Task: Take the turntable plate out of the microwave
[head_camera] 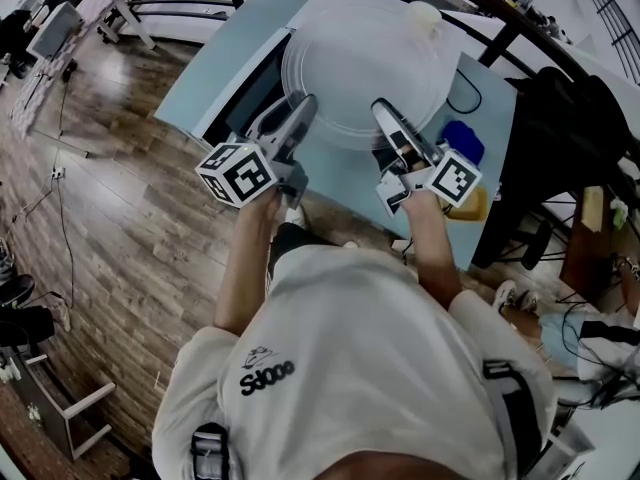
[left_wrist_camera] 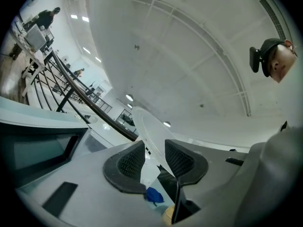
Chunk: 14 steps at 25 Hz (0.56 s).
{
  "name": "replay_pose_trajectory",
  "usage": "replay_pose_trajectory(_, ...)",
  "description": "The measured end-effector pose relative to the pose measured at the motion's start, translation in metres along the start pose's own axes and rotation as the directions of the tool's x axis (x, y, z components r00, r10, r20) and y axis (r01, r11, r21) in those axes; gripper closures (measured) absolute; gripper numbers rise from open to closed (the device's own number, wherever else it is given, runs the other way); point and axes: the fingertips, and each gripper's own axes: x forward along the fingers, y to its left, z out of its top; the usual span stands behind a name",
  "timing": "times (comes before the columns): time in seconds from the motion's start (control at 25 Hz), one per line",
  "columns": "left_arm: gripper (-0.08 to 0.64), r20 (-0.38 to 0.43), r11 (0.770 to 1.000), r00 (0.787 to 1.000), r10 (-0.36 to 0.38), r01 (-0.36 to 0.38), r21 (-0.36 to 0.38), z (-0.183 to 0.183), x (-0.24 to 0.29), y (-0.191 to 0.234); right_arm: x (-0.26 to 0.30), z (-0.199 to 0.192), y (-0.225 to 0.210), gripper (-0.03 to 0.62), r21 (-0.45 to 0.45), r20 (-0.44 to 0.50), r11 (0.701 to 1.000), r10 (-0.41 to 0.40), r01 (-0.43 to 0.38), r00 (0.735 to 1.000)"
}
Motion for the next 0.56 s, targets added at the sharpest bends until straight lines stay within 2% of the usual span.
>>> replay_pose_trajectory(0.56, 0.420, -0.018, 1.000, 1.000, 0.024, -0.024, -0.009, -0.006, 0.001, 0.008, 0.001, -0.004, -0.010, 0.537, 0.017, -0.008, 1.000, 0.002, -0.001, 1.000)
